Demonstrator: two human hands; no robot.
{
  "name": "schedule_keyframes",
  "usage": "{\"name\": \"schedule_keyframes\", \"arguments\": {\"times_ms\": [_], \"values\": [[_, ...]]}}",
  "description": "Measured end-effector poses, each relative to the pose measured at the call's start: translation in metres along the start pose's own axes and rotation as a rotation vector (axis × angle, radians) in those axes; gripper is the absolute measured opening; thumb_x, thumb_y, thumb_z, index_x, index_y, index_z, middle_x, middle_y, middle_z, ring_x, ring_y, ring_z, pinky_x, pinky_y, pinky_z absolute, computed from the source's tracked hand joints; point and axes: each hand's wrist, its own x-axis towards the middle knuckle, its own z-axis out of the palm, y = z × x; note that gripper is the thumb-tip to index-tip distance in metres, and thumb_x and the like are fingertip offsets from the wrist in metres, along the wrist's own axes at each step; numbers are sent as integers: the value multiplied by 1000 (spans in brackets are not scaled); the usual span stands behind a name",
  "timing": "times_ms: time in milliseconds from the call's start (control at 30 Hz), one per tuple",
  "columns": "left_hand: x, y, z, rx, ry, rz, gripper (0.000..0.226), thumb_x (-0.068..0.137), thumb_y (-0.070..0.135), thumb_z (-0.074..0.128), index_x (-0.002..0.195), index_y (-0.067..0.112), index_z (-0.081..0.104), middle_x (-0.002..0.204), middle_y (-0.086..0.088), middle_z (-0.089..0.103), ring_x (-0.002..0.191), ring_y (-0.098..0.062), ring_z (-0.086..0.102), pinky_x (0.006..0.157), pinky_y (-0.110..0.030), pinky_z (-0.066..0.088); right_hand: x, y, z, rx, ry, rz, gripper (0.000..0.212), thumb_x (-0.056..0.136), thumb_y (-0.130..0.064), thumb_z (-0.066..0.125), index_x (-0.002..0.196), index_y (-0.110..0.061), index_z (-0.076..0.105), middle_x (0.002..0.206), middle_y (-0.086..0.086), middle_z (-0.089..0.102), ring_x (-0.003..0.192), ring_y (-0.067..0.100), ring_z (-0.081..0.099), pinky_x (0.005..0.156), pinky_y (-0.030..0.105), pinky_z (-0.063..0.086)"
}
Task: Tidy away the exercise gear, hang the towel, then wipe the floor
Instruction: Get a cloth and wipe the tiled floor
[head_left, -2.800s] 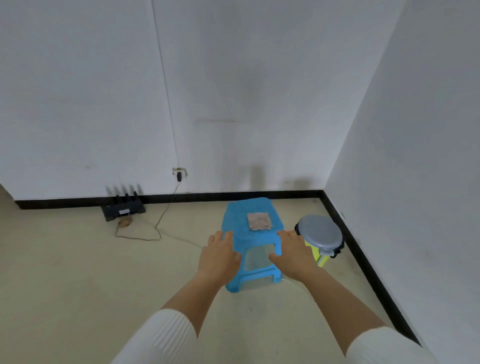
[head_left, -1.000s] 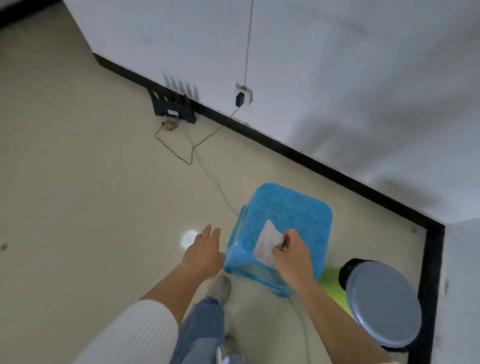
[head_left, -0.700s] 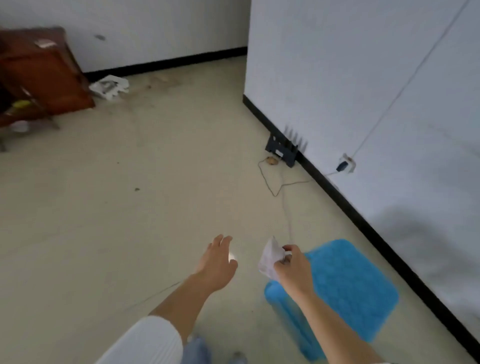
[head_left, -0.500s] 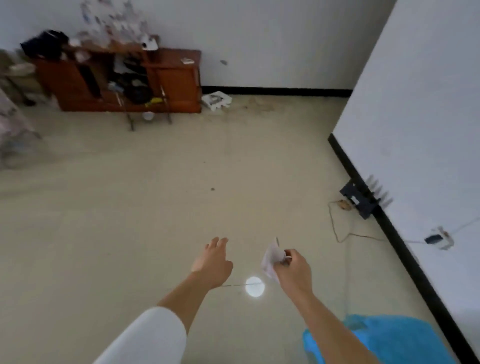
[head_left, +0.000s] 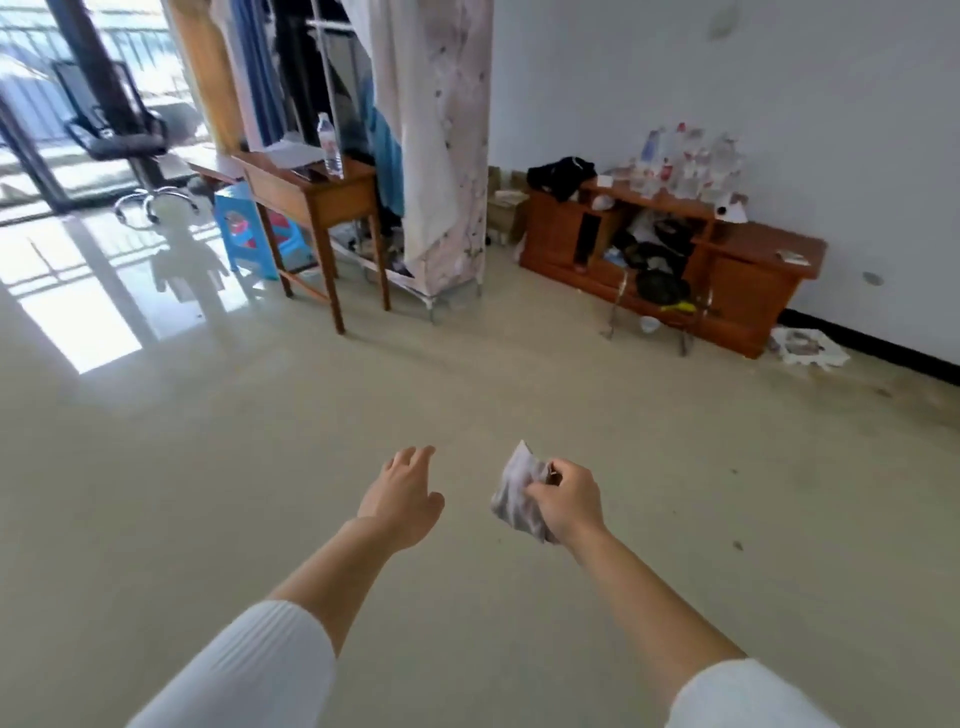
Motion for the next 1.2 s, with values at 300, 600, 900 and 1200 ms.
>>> {"name": "schedule_keyframes", "arguments": {"times_ms": [300,600,900,1200], "values": [[104,-194,-147,-42,244,-271,67,89,22,54,148,17,24,149,-7,32,137,-26,30,110,-35,30,120,-218,202,-163,-294,-352,20,76,-1,53,62,-11,42,56,2,45,57,21,41,49,30,30],[287,-361,-283,-35,393,-438,65,90,25,53,148,18,24,151,-4,31,138,-27,26,109,-36,29,283,-408,401,-219,-434,-597,11,88,-9,49,89,-9,60,82,8,64,79,24,60,71,37,47],[417,-561,-411,-70,524,-602,63,87,19,49,146,13,27,146,-8,36,136,-25,26,111,-34,26,390,-584,629,-297,-591,-689,12,89,-21,56,78,-17,58,79,1,62,76,19,57,58,26,36],[534,-813,-538,-36,532,-687,60,87,20,50,143,13,30,145,-10,36,134,-26,29,111,-33,27,453,-750,898,-304,-708,-689,13,85,-14,53,78,-10,62,71,2,60,68,17,53,49,16,35]]}}
